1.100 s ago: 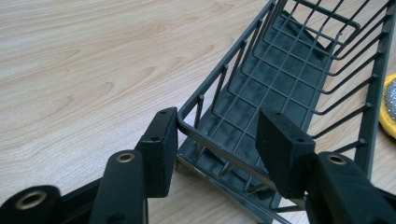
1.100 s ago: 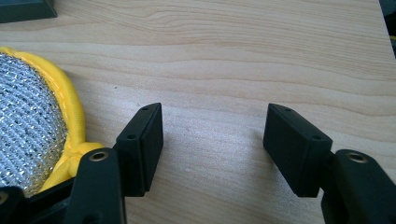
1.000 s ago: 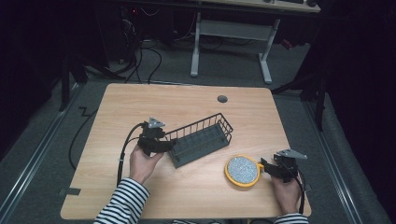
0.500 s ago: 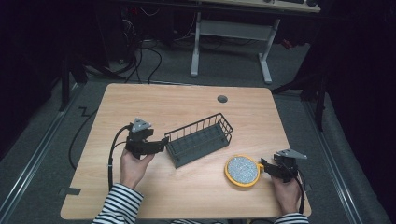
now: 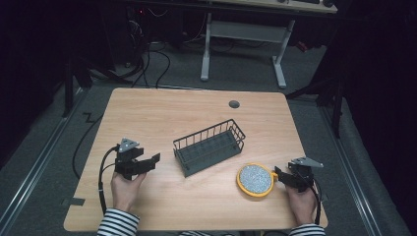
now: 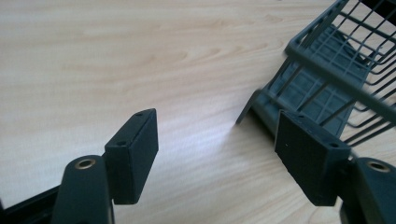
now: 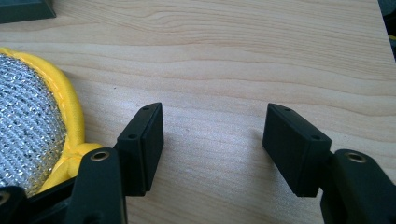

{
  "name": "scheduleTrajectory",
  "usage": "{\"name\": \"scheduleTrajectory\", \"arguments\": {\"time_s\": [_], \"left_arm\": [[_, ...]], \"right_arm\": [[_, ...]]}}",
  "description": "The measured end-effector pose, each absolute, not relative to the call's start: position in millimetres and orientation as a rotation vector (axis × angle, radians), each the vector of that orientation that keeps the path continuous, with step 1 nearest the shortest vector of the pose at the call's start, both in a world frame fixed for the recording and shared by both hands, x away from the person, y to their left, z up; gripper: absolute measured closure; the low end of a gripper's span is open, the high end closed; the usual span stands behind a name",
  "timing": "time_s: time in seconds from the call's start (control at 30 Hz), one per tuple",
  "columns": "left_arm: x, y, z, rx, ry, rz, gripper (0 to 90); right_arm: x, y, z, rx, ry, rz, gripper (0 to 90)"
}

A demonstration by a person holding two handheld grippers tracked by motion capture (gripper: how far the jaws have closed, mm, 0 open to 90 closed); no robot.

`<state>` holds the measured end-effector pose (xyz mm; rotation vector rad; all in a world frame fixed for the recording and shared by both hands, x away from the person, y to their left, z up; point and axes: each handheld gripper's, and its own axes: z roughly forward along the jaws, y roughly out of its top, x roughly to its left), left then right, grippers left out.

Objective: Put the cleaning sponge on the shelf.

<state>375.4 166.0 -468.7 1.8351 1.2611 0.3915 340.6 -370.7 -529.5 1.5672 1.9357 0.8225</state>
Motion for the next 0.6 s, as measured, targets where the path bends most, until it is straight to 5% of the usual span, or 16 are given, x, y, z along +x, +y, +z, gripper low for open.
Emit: {"name": "scheduleTrajectory", "arguments": {"time_s": [0.6], "left_arm": [[370, 183, -527, 1.833, 1.426, 0.449, 31.3]], "right_arm": [[342, -370, -530, 1.561, 1.943, 0.826, 38.0]]}}
